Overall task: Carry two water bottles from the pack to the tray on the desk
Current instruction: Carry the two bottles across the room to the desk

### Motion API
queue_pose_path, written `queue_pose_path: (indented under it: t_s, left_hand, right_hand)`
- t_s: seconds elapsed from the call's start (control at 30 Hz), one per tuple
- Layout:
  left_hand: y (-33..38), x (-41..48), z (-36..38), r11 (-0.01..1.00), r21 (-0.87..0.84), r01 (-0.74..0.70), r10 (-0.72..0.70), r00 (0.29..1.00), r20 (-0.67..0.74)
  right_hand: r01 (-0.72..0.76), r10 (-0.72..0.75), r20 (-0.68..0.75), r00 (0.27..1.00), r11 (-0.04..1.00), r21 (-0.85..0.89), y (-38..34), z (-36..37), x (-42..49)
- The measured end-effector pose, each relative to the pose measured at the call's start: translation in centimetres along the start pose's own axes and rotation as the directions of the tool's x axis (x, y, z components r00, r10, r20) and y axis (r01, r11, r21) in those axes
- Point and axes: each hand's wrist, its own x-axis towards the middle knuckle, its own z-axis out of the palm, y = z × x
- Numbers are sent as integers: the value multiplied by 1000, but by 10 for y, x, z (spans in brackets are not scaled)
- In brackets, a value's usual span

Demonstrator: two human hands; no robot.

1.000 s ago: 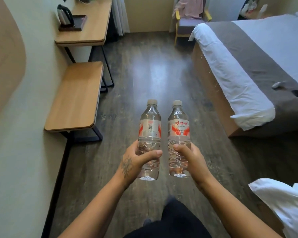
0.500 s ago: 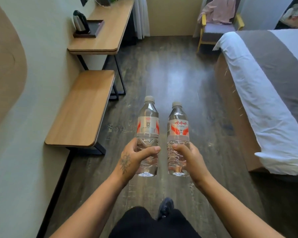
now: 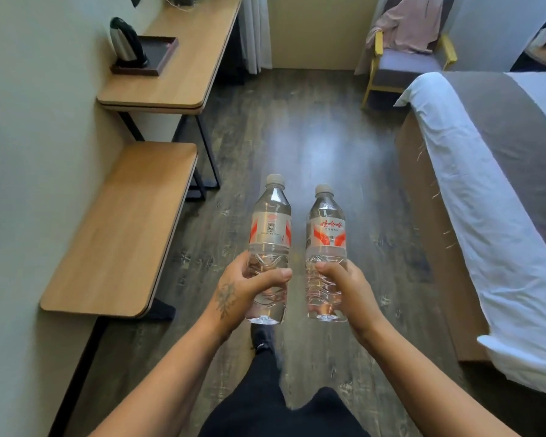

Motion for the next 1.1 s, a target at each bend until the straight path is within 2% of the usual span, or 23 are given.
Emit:
queue_pose_path:
  t_s: [0.27, 0.7, 0.93, 1.1]
  left_hand:
    - [63, 168, -43, 999, -36, 12, -10, 999, 54]
    - [165, 392, -85, 988, -123, 88, -80, 994, 72]
    - [213, 525, -80, 992, -78, 99, -99, 995, 4]
    - [255, 616, -73, 987, -107, 120, -124, 992, -37]
  right_hand:
    - [-60, 63, -59, 996, 997, 46, -66, 29, 157]
    - [-16, 19, -67, 998, 999, 52, -165, 43, 379]
    - [-44, 48, -57, 997, 997, 67, -214, 28, 519]
    - [-81, 82, -22, 996, 995, 59, -264, 15, 611]
